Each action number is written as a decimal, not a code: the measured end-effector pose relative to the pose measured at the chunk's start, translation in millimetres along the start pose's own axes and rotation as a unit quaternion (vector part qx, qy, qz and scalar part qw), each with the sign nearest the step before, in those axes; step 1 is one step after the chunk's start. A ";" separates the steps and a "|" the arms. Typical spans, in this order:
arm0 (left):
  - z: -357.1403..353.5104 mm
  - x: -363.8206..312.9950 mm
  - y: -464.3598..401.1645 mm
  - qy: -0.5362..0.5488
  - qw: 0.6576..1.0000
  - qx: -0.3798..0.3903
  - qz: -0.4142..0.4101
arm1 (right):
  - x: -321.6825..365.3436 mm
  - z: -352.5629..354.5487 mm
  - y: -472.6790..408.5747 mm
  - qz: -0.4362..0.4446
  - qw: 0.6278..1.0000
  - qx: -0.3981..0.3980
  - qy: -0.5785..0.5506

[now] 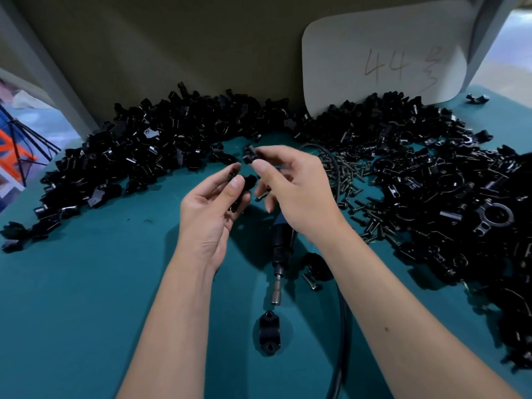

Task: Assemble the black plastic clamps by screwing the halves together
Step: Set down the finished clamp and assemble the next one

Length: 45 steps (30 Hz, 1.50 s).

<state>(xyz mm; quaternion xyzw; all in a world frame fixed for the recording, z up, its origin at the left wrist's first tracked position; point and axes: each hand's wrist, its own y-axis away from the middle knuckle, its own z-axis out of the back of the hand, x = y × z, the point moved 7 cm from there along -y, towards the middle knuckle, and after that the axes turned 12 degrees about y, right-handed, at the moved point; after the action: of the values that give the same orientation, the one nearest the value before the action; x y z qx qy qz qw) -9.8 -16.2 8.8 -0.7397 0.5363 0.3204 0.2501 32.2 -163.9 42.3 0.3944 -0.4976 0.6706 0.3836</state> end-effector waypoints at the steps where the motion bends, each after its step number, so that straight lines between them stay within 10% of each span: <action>1: -1.5 1.7 0.5 0.000 1.000 0.008 0.005 | 1.2 -1.3 -0.3 0.008 1.000 0.017 0.020; 25: -13.2 21.4 4.0 0.051 0.997 -0.029 0.049 | -12.9 38.7 -11.3 -0.054 0.994 0.016 0.098; 29: -17.1 26.3 4.3 0.059 0.996 -0.033 0.049 | -39.3 96.8 -34.8 -0.144 0.885 -0.100 0.432; 34: -17.6 26.0 3.0 0.077 0.995 -0.037 0.052 | -61.4 116.5 -61.9 -0.211 0.782 -0.034 0.585; 45: -19.9 26.3 3.5 0.032 0.998 -0.023 0.045 | -53.4 133.6 -78.7 -0.193 0.806 0.095 0.552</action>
<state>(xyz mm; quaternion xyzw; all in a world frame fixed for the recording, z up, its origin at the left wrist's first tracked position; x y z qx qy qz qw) -3.3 -48.1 2.5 -0.7301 0.5694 0.3200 0.2010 144.4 -283.5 48.3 0.0800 -0.0492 0.7311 0.6758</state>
